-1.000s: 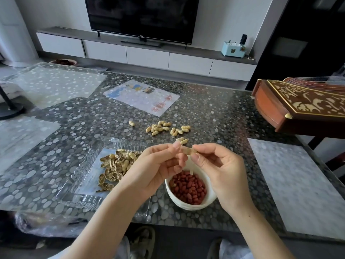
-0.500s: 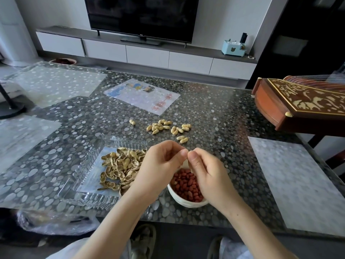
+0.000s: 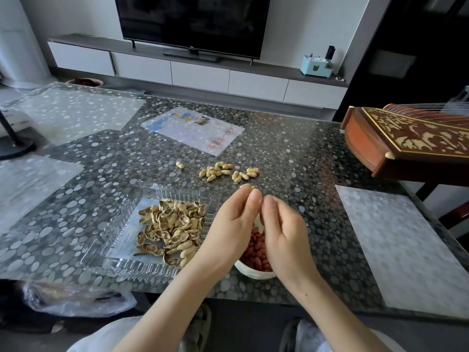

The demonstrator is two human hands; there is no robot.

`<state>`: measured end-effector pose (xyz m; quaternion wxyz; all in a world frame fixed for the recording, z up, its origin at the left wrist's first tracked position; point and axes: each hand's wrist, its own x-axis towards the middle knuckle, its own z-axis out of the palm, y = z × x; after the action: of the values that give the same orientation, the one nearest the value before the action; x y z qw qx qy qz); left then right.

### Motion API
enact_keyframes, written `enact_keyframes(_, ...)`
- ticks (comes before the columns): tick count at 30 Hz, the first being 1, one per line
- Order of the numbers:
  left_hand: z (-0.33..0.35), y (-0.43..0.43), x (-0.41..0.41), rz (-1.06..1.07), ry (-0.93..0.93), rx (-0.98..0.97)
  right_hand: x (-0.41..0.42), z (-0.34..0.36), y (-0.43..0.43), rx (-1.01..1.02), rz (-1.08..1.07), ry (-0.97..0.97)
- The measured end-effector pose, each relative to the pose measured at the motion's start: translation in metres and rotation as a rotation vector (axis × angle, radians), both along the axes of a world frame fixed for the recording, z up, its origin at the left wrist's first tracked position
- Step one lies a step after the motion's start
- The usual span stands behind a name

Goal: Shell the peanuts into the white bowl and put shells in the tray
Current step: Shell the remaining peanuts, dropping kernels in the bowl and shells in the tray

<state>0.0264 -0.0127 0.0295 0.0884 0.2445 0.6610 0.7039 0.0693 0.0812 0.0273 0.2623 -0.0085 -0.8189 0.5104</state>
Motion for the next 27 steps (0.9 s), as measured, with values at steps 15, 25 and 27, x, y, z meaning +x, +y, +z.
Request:
enact_keyframes(15, -0.006, 0.005, -0.001, 0.025, -0.028, -0.092, 0.001, 0.006, 0.011, -0.332, -0.049, -0.335)
enact_keyframes(25, -0.009, 0.009, -0.003, -0.015, -0.064, -0.245, -0.004, 0.008, 0.039, -0.475, -0.059, -0.561)
enact_keyframes(27, -0.008, 0.008, -0.004, 0.044, 0.067, -0.362, -0.004, 0.009, 0.044, -0.415, -0.126, -0.544)
